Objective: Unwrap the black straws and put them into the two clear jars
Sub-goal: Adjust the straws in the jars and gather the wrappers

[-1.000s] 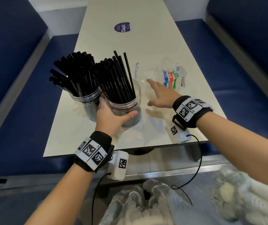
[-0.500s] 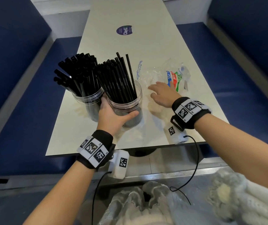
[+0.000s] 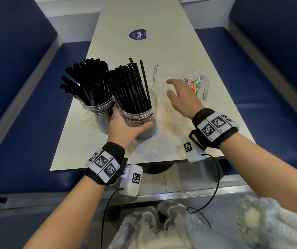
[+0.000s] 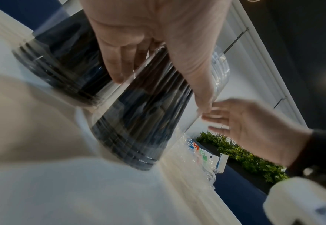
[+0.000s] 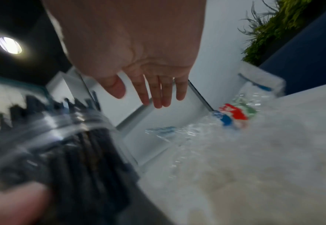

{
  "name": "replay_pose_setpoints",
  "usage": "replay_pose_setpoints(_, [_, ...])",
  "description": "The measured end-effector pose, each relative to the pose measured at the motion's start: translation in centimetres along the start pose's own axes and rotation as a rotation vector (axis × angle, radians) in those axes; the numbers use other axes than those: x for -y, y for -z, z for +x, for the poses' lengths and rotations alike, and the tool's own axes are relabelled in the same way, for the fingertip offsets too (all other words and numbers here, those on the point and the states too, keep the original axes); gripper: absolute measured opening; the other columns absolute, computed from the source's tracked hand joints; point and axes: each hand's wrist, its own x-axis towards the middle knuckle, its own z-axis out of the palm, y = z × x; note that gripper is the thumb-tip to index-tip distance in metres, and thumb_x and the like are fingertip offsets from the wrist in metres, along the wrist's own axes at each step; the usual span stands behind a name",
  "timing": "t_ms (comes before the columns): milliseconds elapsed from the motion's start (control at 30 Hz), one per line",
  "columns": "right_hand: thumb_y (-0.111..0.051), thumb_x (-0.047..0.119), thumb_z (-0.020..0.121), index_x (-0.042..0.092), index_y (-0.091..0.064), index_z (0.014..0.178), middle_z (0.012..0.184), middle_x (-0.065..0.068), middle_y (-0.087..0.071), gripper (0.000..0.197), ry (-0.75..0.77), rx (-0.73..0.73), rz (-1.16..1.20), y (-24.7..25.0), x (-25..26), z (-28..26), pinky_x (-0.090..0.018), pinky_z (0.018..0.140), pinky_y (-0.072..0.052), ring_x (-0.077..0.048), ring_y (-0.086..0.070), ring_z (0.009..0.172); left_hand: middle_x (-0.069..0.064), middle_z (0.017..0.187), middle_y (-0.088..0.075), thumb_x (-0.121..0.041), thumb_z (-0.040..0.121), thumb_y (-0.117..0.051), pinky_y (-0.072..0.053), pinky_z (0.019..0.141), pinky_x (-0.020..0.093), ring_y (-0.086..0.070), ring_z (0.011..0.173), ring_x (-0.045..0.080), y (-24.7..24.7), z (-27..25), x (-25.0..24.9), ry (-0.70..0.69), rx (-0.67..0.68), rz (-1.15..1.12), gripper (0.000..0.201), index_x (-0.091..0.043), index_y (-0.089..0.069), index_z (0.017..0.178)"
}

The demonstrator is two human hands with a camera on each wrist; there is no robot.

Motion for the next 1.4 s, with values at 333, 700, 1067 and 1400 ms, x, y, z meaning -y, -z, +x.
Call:
replay_pose_setpoints(333, [-0.074,0.062,0.057,0.014,-0.011,0.146,0.15,-0.015,-0.021,0.119,0.229,0.067,0.026,-0.1,9.2,1.5,-0.047,0.112,-0.029,-0.032,-0.028,0.136,0.002,0.13,-0.053,-0.029,0.059,-0.087,-0.036,0.095,0.02,-0.048,0.119,0.013,-0.2,0.0,-0.1,0.022,0.006,-0.013,0.095,-0.012,-0.033,0.135])
replay_pose_setpoints(700, [-0.073,0.038,0.07,0.011,-0.054,0.108,0.1,-0.002,-0.044,0.051,0.185,0.092,0.025,-1.5,11.2,3.0,-0.024,0.078,-0.036,-0.015,-0.043,0.092,0.009,0.134,-0.051,-0.023,0.06,-0.086,-0.04,0.103,0.031,-0.048,0.126,0.022,-0.5,0.1,0.1,0.066,0.063,0.011,0.092,-0.009,-0.034,0.135])
replay_pose_setpoints(1067, [-0.065,0.019,0.079,0.016,-0.064,0.106,0.093,0.005,-0.054,0.028,0.218,0.281,-0.043,0.7,12.6,3.1,-0.007,0.058,-0.035,-0.011,-0.05,0.085,0.007,0.139,-0.047,-0.026,0.061,-0.084,-0.036,0.11,0.035,-0.044,0.13,0.02,-0.1,-0.2,-0.6,0.03,0.108,0.035,0.1,-0.01,-0.028,0.142])
replay_pose_setpoints(1400, [-0.06,0.019,0.081,0.015,-0.067,0.096,0.073,0.012,-0.048,0.017,0.328,0.249,-0.138,-0.7,13.2,2.1,-0.023,0.074,-0.041,-0.012,-0.047,0.084,0.012,0.131,-0.053,-0.031,0.058,-0.076,-0.042,0.105,0.041,-0.05,0.123,0.025,-0.5,-0.2,-0.1,0.018,0.111,0.031,0.093,-0.008,-0.034,0.138])
